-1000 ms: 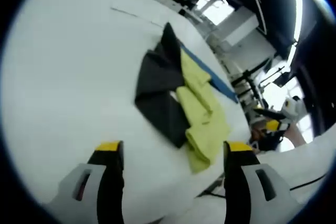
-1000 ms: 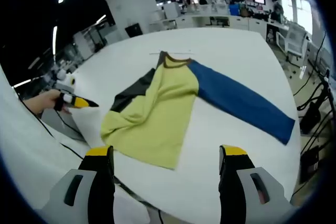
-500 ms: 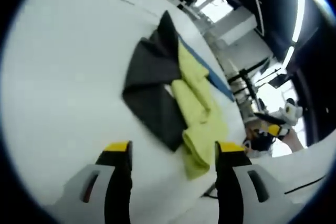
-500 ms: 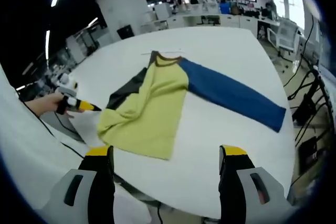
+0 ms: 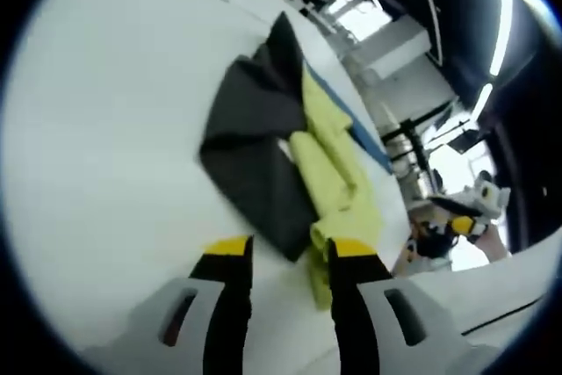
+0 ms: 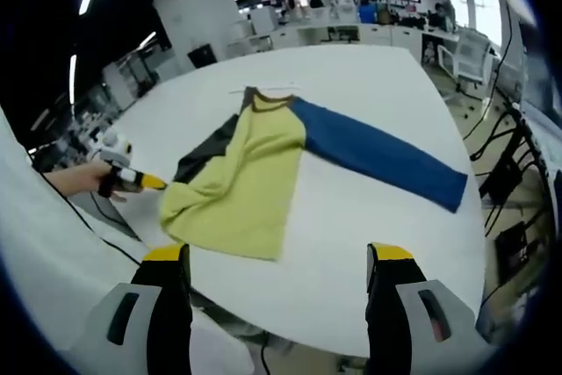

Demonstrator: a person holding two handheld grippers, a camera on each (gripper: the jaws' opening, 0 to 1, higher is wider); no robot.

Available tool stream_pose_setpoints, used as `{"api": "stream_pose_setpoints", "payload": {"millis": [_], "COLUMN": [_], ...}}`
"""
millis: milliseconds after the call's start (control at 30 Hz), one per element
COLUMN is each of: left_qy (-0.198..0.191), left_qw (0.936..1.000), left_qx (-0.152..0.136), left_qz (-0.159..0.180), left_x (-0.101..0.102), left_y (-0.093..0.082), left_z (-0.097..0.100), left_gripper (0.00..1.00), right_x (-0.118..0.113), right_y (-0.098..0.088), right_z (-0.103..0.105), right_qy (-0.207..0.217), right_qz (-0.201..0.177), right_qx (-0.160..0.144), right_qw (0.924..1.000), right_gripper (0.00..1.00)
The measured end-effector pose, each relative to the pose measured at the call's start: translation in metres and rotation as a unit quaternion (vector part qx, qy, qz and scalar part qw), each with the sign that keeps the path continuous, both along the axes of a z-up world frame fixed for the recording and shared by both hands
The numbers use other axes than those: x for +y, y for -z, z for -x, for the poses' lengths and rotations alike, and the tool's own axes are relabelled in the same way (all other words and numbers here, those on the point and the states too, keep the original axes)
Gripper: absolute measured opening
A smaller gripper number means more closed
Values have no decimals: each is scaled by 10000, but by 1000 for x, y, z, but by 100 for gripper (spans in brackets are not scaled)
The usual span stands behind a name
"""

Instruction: Fold the garment on the visible template until the final outline fits inside the template.

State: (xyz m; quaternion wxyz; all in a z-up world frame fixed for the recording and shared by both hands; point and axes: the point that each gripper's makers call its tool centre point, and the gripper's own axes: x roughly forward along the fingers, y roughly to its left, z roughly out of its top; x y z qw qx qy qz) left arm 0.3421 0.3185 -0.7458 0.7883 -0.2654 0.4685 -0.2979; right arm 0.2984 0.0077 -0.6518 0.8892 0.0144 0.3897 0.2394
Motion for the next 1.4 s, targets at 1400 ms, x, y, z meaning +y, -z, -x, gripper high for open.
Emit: {"api": "stream_pose_setpoints", "payload": {"millis": [1400], "left_qy": [-644], "left_qw": [9922], "left_qx": [-73], "left_qz": [-1067], "left_x": [45], "left_y": [12], "left_z": [-18], "left_gripper": [0], "right_x": [5], "right_y": [0], "right_z": [5], "right_qy": [-186], "right_qz": [25], "right_qx": [29], "right_qw": [9998], "right_gripper": [82]}}
